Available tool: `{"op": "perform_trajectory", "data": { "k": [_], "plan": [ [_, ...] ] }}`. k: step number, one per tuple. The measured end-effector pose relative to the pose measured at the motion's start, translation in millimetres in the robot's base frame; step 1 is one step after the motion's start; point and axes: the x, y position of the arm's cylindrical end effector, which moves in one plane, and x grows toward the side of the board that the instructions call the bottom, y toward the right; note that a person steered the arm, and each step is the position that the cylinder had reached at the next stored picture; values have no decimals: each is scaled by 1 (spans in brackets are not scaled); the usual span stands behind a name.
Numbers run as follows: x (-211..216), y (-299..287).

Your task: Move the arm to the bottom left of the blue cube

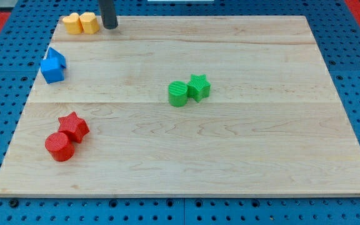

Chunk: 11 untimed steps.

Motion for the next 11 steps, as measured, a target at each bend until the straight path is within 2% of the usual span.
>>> {"op": "perform_trajectory", "data": {
  "k": [1, 2, 3, 5, 6, 7, 9, 11],
  "plan": [
    [18, 48],
    [90, 116],
    [115, 122],
    [136, 26],
    [136, 24],
    [162, 40],
    [211, -44],
    [221, -140]
  ]
}}
